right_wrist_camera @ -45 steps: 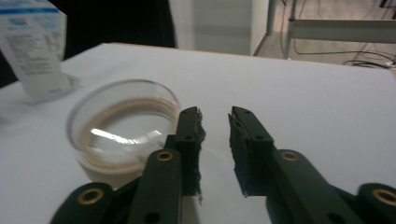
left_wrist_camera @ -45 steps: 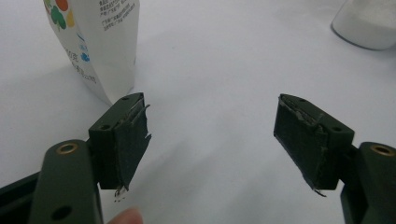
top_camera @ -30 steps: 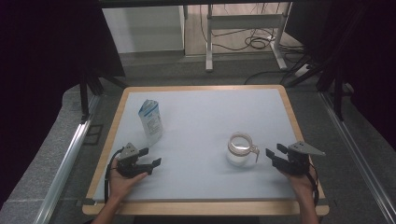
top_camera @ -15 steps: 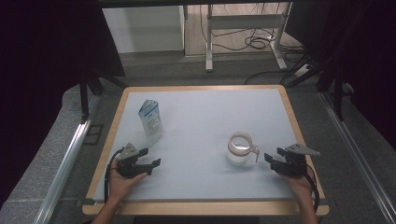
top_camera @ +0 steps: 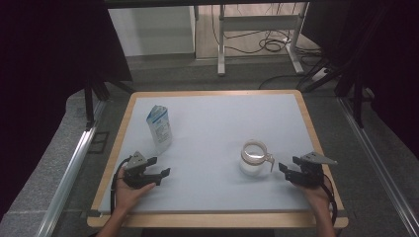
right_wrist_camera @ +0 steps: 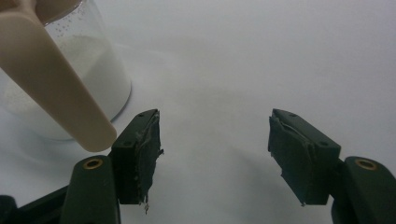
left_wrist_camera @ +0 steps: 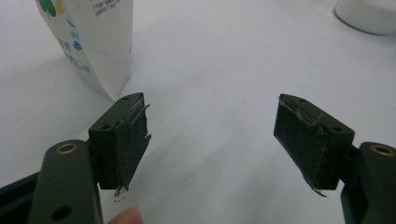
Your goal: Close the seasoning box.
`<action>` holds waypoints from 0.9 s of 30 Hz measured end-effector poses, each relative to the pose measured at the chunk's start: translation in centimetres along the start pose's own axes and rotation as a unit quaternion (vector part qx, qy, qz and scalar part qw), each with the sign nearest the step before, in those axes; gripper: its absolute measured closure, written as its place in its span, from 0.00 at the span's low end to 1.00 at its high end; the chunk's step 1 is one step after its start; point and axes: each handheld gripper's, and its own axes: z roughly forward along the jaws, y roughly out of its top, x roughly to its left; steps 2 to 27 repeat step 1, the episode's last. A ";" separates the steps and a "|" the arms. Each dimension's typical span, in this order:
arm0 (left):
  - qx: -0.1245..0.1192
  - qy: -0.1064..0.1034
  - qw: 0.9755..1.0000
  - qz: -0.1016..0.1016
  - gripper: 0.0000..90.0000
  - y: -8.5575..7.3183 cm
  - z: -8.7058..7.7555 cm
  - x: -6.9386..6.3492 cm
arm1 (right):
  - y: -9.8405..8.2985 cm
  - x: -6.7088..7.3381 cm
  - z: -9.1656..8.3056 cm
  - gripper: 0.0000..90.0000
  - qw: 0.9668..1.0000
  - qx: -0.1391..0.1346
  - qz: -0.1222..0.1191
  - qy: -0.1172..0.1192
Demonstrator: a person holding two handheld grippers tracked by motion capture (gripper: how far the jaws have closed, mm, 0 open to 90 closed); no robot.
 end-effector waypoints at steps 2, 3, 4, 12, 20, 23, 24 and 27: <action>0.000 0.000 1.000 0.001 0.29 0.0 0.0 0.0 | 0.0 0.0 0.0 0.39 1.000 0.000 -0.002 0.001; 0.000 0.000 1.000 0.001 0.29 0.0 0.0 0.0 | 0.0 0.0 0.0 0.39 1.000 0.000 -0.002 0.001; 0.000 0.000 1.000 0.001 0.29 0.0 0.0 0.0 | 0.0 0.0 0.0 0.39 1.000 0.000 -0.002 0.001; 0.000 0.000 1.000 0.001 0.29 0.0 0.0 0.0 | 0.0 0.0 0.0 0.39 1.000 0.000 -0.002 0.001; 0.000 0.000 1.000 0.001 0.29 0.0 0.0 0.0 | 0.0 0.0 0.0 0.39 1.000 0.000 -0.002 0.001; 0.000 0.000 1.000 0.001 0.29 0.0 0.0 0.0 | 0.0 0.0 0.0 0.39 1.000 0.000 -0.002 0.001; 0.000 0.000 1.000 0.001 0.29 0.0 0.0 0.0 | 0.0 0.0 0.0 0.39 1.000 0.000 -0.002 0.001; 0.000 0.000 1.000 0.001 0.29 0.0 0.0 0.0 | 0.0 0.0 0.0 0.39 1.000 0.000 -0.002 0.001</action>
